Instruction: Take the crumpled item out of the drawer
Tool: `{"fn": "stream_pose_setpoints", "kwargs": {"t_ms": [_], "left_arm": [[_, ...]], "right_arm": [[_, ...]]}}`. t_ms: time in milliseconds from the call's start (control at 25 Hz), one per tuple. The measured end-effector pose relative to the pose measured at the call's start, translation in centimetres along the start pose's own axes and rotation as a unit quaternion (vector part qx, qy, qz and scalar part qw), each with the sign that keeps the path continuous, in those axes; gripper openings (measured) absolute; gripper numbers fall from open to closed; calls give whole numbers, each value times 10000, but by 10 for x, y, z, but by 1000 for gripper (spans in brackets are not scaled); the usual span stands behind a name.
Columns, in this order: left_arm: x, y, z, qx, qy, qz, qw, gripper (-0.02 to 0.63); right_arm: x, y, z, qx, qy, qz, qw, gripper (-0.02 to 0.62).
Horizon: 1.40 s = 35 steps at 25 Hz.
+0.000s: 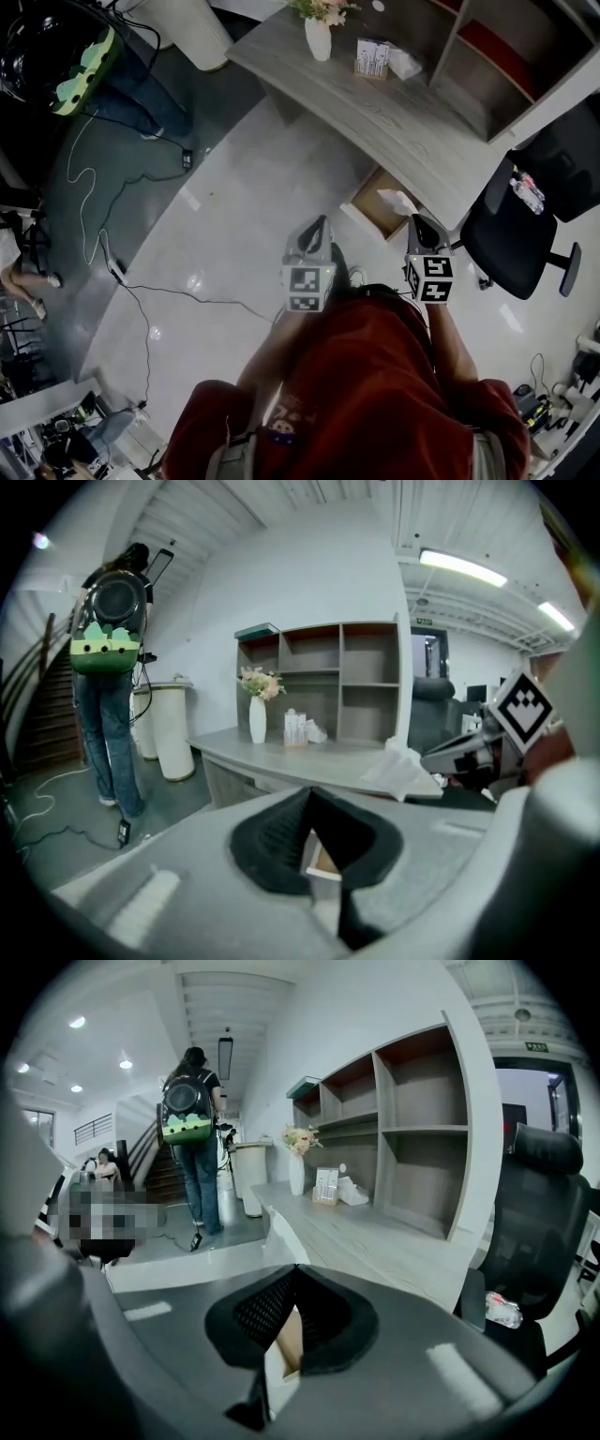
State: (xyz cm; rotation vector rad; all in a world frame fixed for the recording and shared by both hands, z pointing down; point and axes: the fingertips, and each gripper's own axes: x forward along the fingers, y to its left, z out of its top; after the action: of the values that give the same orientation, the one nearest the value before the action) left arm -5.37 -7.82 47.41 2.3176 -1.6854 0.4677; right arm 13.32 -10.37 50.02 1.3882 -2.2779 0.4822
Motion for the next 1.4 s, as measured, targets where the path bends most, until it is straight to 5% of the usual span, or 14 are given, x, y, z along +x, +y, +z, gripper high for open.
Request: {"fn": "stream_pose_setpoints", "kwargs": {"t_ms": [1400], "left_arm": [[-1,5,-3,9,52,-73,10000,-3]], "right_arm": [[2,5,-1,15,-2,-46,10000,2]]}}
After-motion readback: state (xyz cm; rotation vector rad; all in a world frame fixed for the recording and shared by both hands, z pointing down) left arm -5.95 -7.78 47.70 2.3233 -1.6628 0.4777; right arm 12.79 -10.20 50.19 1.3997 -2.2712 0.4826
